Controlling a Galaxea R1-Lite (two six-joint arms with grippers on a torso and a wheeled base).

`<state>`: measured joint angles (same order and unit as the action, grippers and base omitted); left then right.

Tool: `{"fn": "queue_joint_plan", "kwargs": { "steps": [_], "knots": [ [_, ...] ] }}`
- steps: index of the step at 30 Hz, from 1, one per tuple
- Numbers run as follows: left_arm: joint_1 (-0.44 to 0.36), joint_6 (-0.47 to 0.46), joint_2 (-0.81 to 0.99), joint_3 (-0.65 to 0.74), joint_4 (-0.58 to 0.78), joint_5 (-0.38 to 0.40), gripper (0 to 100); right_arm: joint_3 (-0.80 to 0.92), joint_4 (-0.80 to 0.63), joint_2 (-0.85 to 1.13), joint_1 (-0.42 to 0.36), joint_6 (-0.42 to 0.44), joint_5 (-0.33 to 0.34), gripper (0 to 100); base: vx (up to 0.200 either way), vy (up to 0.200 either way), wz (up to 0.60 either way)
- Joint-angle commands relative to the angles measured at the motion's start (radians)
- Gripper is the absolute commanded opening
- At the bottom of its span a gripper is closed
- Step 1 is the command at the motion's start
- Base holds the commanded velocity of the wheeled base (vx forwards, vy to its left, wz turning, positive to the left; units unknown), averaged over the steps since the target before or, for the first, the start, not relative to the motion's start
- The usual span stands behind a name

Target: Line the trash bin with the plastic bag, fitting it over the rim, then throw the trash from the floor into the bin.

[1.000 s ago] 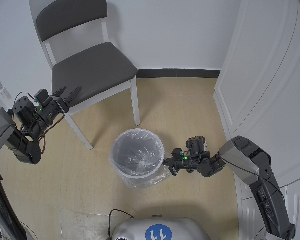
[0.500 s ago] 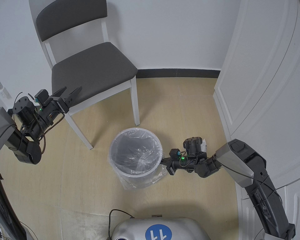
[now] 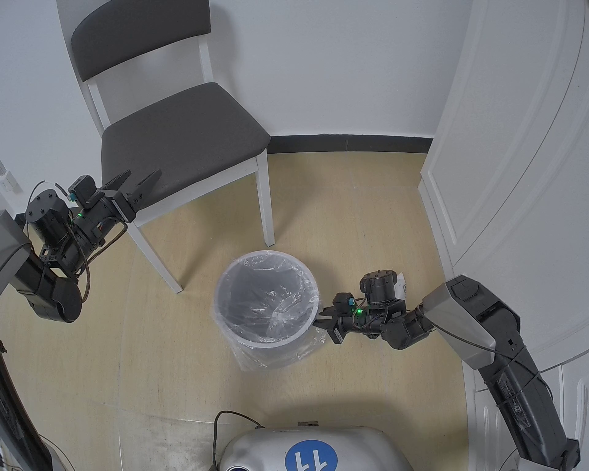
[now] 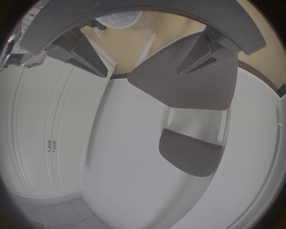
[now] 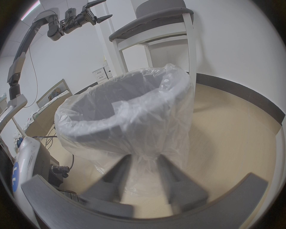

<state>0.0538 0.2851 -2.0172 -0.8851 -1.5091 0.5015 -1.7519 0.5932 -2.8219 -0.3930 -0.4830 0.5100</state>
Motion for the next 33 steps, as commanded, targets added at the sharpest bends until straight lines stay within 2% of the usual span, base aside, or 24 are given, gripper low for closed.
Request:
{"fn": "queue_joint_plan", "kwargs": {
  "steps": [1,6,10,18,25,33],
  "knots": [
    [0.001,0.0,-0.001,0.0,0.0,0.0,100,0.008,0.004,0.01,0.0,0.001,0.001,100,0.0,0.0,0.0],
    [0.001,0.0,-0.001,0.002,-0.002,0.0,100,0.08,0.01,0.065,0.011,0.0,0.01,100,0.0,0.0,0.0],
    [0.001,0.0,-0.003,0.002,-0.003,0.0,100,0.177,0.013,0.121,0.032,-0.011,0.045,100,0.0,0.0,0.0],
    [0.003,-0.003,-0.009,0.002,-0.005,0.0,100,0.252,0.007,0.159,0.059,-0.04,0.047,100,0.0,0.0,0.0],
    [0.001,-0.003,-0.009,0.003,-0.008,0.0,100,0.14,-0.001,0.062,0.088,-0.022,0.007,100,0.0,0.0,0.0],
    [0.001,-0.003,-0.014,0.0,-0.008,0.0,100,0.005,-0.023,-0.011,0.054,0.061,-0.019,100,0.0,0.0,0.0]
  ]
}}
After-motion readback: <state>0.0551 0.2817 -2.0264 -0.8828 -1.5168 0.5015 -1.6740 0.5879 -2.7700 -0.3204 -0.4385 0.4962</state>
